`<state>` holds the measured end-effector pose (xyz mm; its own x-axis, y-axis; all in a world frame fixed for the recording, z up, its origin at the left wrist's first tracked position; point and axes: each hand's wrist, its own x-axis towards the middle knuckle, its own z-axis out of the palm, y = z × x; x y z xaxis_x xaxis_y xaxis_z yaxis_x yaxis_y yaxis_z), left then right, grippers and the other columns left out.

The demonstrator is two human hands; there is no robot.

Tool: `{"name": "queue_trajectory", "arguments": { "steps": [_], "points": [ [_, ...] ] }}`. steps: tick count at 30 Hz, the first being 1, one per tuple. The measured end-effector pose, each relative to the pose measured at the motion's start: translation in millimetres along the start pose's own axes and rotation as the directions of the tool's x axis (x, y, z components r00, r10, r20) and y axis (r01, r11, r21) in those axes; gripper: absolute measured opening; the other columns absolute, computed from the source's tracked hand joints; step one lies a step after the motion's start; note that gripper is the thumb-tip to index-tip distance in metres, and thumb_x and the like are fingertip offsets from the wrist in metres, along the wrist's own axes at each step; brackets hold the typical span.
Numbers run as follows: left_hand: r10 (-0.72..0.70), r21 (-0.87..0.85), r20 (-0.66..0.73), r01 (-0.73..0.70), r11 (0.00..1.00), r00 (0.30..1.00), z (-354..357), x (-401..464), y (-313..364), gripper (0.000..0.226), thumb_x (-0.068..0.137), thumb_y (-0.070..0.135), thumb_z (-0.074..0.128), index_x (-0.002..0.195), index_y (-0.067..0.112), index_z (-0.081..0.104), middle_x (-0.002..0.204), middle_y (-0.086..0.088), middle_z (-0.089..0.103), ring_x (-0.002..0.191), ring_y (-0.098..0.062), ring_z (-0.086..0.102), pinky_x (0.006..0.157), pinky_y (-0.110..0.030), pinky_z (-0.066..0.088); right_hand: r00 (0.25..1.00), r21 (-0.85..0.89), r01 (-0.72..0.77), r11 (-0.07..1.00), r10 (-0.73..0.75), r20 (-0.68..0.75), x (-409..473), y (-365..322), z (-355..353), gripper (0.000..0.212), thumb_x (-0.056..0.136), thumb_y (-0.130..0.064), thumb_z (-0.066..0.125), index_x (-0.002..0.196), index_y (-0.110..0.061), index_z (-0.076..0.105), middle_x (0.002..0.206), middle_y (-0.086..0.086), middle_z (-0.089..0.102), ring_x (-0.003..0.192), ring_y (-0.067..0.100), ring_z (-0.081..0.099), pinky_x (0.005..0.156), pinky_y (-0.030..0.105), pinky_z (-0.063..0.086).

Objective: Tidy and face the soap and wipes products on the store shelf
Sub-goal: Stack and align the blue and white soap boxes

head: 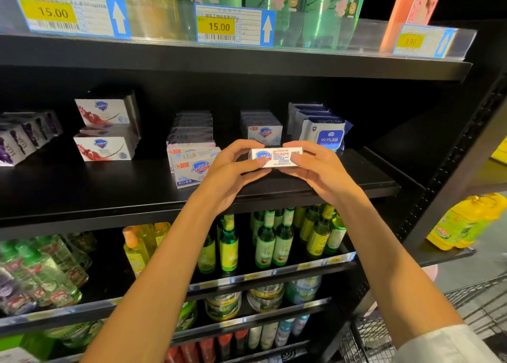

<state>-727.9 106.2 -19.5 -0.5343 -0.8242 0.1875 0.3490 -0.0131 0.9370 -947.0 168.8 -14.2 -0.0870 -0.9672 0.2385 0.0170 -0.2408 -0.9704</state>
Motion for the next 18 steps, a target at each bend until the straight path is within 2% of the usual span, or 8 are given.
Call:
{"name": "queue_trajectory", "arguments": {
  "steps": [7, 10, 13, 18],
  "points": [
    [-0.061, -0.006, -0.054, 0.061, 0.998, 0.997, 2.7, 1.5, 2.8, 0.035, 0.099, 0.018, 0.069, 0.133, 0.013, 0.063, 0.129, -0.013, 0.07, 0.119, -0.026, 0.071, 0.098, -0.043, 0.06, 0.999, -0.005, 0.024, 1.0, -0.024, -0.042, 1.0, 2.8, -0.7, 0.038, 0.095, -0.001, 0.07, 0.132, -0.004, 0.063, 0.126, 0.011, 0.072, 0.124, 0.026, 0.067, 0.098, 0.04, 0.06],
    [-0.072, 0.006, -0.064, 0.072, 0.997, 0.995, 1.8, 3.4, 1.6, 0.033, 0.098, 0.013, 0.07, 0.131, 0.013, 0.065, 0.124, -0.012, 0.073, 0.116, -0.026, 0.072, 0.1, -0.047, 0.059, 0.999, -0.025, 0.027, 0.999, -0.028, -0.033, 1.4, 2.1, -0.9, 0.037, 0.095, -0.001, 0.07, 0.131, -0.005, 0.063, 0.125, 0.008, 0.072, 0.124, 0.024, 0.068, 0.094, 0.037, 0.062],
    [-0.052, 0.017, -0.066, 0.053, 0.998, 0.996, 0.1, 3.6, 1.1, 0.037, 0.097, 0.008, 0.071, 0.133, 0.012, 0.064, 0.127, -0.012, 0.072, 0.116, -0.027, 0.072, 0.1, -0.047, 0.059, 1.0, -0.02, 0.024, 1.0, -0.024, -0.015, 3.0, 2.6, -1.5, 0.041, 0.096, -0.002, 0.07, 0.136, -0.007, 0.061, 0.132, 0.012, 0.068, 0.128, 0.027, 0.065, 0.098, 0.043, 0.06],
    [0.008, 0.027, -0.037, -0.007, 1.0, 0.999, 0.5, 1.8, 0.3, 0.041, 0.096, 0.0, 0.07, 0.134, 0.01, 0.061, 0.134, -0.011, 0.065, 0.125, -0.026, 0.067, 0.096, -0.044, 0.06, 0.999, 0.019, -0.029, 0.999, 0.03, -0.031, 2.7, -0.8, 3.7, 0.043, 0.102, -0.021, 0.065, 0.144, -0.02, 0.057, 0.13, 0.008, 0.07, 0.124, 0.028, 0.068, 0.095, 0.046, 0.061]
  ]
}}
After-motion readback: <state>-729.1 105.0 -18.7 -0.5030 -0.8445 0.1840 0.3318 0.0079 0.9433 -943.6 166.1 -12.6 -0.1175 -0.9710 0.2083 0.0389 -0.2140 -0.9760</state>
